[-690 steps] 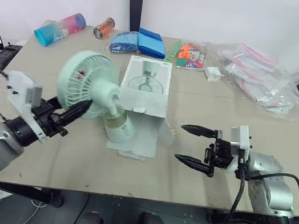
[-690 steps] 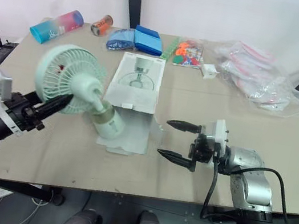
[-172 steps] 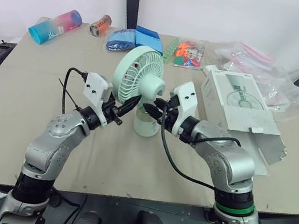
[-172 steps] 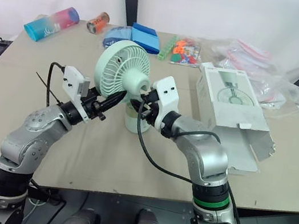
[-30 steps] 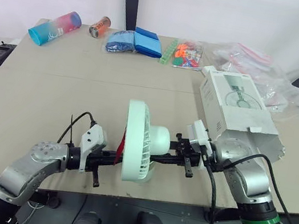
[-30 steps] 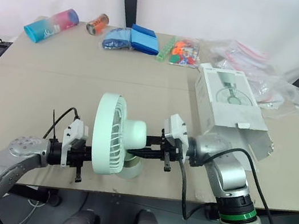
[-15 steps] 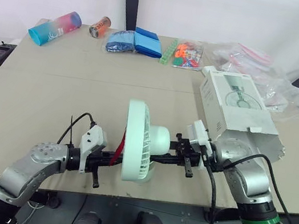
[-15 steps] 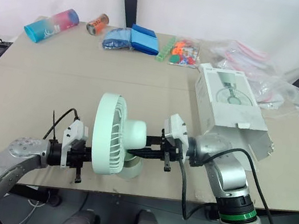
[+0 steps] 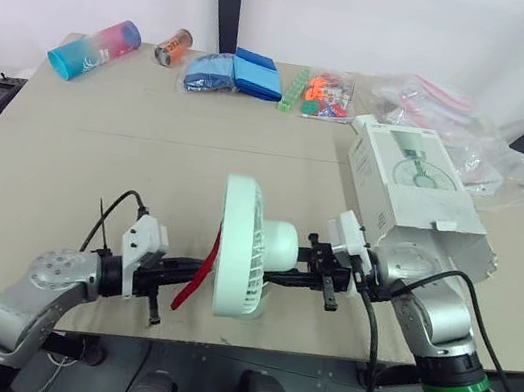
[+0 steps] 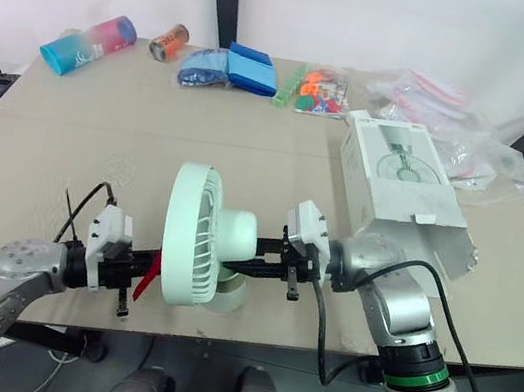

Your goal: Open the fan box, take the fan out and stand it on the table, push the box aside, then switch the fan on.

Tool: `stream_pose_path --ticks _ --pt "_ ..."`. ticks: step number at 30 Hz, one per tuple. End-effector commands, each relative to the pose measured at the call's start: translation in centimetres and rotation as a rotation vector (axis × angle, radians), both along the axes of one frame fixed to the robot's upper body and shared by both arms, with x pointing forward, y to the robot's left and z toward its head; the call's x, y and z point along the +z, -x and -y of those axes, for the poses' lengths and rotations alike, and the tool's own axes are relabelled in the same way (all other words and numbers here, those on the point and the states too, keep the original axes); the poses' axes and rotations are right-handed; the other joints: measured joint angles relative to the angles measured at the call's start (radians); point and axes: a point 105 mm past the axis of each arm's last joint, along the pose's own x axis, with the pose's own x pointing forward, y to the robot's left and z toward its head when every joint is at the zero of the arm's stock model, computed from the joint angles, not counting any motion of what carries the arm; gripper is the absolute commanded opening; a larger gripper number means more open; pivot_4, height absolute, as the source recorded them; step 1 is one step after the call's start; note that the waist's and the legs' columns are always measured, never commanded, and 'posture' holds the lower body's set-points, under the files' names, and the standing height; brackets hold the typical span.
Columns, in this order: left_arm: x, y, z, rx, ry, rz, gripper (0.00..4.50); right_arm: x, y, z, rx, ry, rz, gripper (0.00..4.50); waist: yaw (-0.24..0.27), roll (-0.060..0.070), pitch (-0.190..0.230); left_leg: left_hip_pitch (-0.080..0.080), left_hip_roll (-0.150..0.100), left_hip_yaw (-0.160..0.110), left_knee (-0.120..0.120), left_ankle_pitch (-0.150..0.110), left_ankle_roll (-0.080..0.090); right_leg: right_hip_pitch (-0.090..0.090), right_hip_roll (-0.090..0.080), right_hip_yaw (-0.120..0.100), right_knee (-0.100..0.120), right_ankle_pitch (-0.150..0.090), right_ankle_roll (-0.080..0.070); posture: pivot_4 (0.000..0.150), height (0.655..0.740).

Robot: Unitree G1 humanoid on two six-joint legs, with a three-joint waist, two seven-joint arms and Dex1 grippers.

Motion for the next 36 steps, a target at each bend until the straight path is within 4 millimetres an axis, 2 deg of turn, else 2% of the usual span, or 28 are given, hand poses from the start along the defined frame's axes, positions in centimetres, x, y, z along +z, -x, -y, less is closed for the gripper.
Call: stream_pose_path --ticks 1,6,7,9,14,15,18,20,22,27,31,33,36 --pt "1.4 0.5 -0.4 -0.023 -0.003 0.062 0.06 -0.1 -0.2 0.2 -0.01 0.005 0.007 0.36 0.0 0.0 0.0 0.0 0.0 0.0 0.0 0.0 0.0 0.0 0.0 0.0 0.0 0.0 0.0 0.15 0.74" --pt "1.6 0.7 -0.5 -0.03 0.013 0.045 0.06 -0.1 -0.2 0.2 -0.007 0.002 0.008 0.36 0.0 0.0 0.0 0.0 0.0 0.0 0.0 0.0 0.0 0.0 0.0 0.0 0.0 0.0 0.0 0.15 0.74" --pt "1.5 0.8 -0.5 -0.035 0.011 0.044 0.43 -0.1 -0.2 0.2 -0.005 0.005 0.008 0.36 0.0 0.0 0.0 0.0 0.0 0.0 0.0 0.0 0.0 0.0 0.0 0.0 0.0 0.0 0.0 0.15 0.74" --pt "1.5 0.9 -0.4 -0.043 0.008 0.043 0.83 -0.2 -0.2 0.2 -0.004 0.008 0.007 0.36 0.0 0.0 0.0 0.0 0.0 0.0 0.0 0.0 0.0 0.0 0.0 0.0 0.0 0.0 0.0 0.15 0.74" --pt "1.6 1.0 -0.3 -0.052 0.018 0.048 2.46 -0.2 -0.3 0.4 -0.007 0.01 0.005 0.36 0.0 0.0 0.0 0.0 0.0 0.0 0.0 0.0 0.0 0.001 0.0 0.0 0.0 0.0 0.0 0.15 0.74" --pt "1.6 1.0 -0.2 -0.053 0.019 0.057 2.9 -0.2 -0.3 0.4 -0.007 0.01 0.005 0.36 0.0 0.0 0.0 0.0 0.0 0.0 0.0 0.0 0.0 0.001 0.0 0.0 0.0 0.0 0.0 0.15 0.74" --pt "1.9 1.0 -0.1 -0.056 0.018 0.101 3.65 0.2 -0.3 0.3 -0.005 -0.009 0.006 0.36 0.0 0.0 0.0 0.001 0.0 0.0 0.0 0.0 0.0 0.001 0.0 0.0 0.0 0.0 0.0 0.15 0.74" --pt "2.0 1.1 0.0 -0.059 0.021 0.114 4.44 0.6 -0.2 0.2 -0.001 -0.016 0.009 0.36 0.0 0.0 0.0 0.001 0.0 0.0 0.0 0.0 0.0 0.001 0.0 0.0 0.0 0.0 0.0 0.15 0.74" --pt "2.2 1.2 0.1 -0.06 0.029 0.128 4.44 0.9 -0.2 0.2 0.008 -0.019 0.02 0.36 0.0 0.0 0.0 0.001 0.0 0.0 0.0 0.0 0.0 0.001 0.0 0.0 0.0 0.0 0.0 0.15 0.74" --pt "4.3 0.6 0.2 0.003 0.15 0.182 4.44 2.9 -0.5 0.0 0.023 -0.071 0.046 0.36 0.0 0.0 0.0 0.0 0.0 0.0 0.0 0.0 0.0 0.0 0.0 0.0 0.0 0.0 0.0 0.15 0.74" --pt "4.8 0.6 0.2 0.016 0.183 0.165 4.44 4.7 -1.3 -0.1 0.03 -0.128 0.034 0.36 -0.001 0.0 0.0 0.0 0.001 0.0 0.0 0.0 0.0 0.0 0.001 0.0 0.0 0.0 -0.001 0.15 0.74" --pt "4.7 0.7 0.1 0.013 0.18 0.157 4.44 5.1 -1.8 -0.1 0.041 -0.133 0.03 0.36 -0.001 0.0 0.0 0.0 0.001 0.001 0.0 0.0 0.0 0.0 0.001 0.0 0.0 0.0 -0.001 0.15 0.74" --pt "4.5 1.0 0.1 0.0 0.169 0.135 4.44 6.2 -3.8 -0.4 0.049 -0.139 0.047 0.36 -0.002 0.0 0.0 0.0 0.001 0.001 0.0 0.0 0.0 0.0 0.0 0.0 0.0 0.0 -0.001 0.15 0.74"
